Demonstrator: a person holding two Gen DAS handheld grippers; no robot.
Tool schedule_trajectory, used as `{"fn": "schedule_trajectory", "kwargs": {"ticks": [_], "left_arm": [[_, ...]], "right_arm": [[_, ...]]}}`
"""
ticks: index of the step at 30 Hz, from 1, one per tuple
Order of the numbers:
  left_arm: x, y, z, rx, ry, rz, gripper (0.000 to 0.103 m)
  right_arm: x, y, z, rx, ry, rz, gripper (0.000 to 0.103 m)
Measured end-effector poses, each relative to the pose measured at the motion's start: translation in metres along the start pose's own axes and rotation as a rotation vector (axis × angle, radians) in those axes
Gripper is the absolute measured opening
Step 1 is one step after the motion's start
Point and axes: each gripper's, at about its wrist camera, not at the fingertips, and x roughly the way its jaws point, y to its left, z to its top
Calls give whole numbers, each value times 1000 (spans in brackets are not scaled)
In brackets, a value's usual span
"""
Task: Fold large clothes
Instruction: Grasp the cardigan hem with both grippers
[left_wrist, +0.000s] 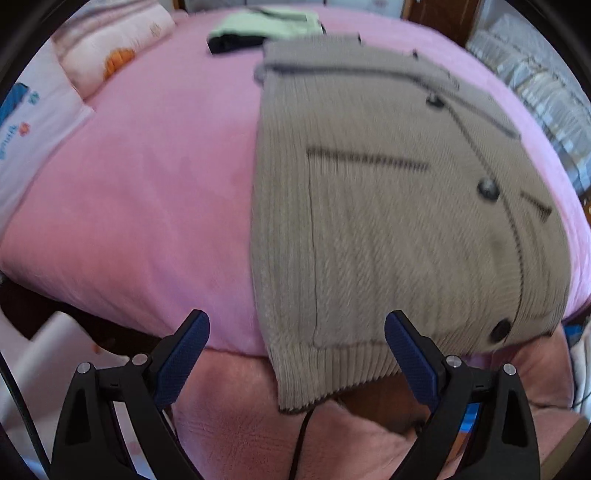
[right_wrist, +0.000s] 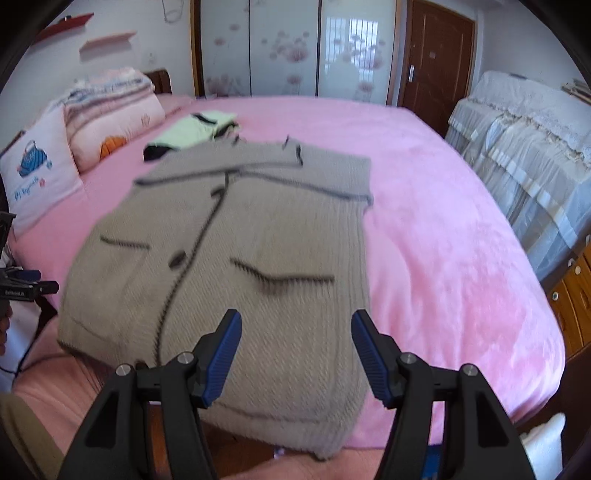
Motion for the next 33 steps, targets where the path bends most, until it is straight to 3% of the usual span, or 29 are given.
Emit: {"fn": "schedule_trajectory", "kwargs": {"ticks": [5, 8, 14, 18, 21, 22, 23, 24, 25, 26, 27, 30, 33], "left_arm": [[38, 4, -18, 20, 98, -21, 91], [56, 4, -30, 30, 151, -91, 90], [73, -2, -42, 86, 179, -95, 86], [79, 5, -33, 39, 187, -140, 86], [79, 5, -27, 29, 187, -134, 84], [78, 5, -27, 24, 184, -129, 78], [76, 6, -26, 18, 184, -139, 62], [75, 8, -27, -1, 200, -185, 49], [73, 8, -27, -20, 217, -239, 18], [70, 7, -27, -25, 219, -246, 10], [66, 1, -26, -8, 208, -224, 10], [55, -11, -23, 38, 187, -190, 7], [19, -17, -8, 30, 106, -257, 6]], "right_arm": [[30, -24, -29, 12, 135, -14, 62], [46, -40, -45, 42, 213, -8, 62], [70, -60, -73, 143, 325, 69, 62], [79, -58, -84, 140, 345, 92, 62], [81, -56, -86, 131, 330, 95, 60], [81, -55, -86, 127, 323, 96, 56], [80, -54, -87, 122, 319, 105, 51], [79, -52, -86, 113, 314, 122, 34], [77, -48, -84, 100, 313, 135, 21], [75, -45, -83, 84, 314, 135, 16], [73, -41, -81, 66, 311, 135, 8], [69, -34, -77, 37, 303, 116, 7], [52, -34, -66, 61, 260, 151, 7]]}}
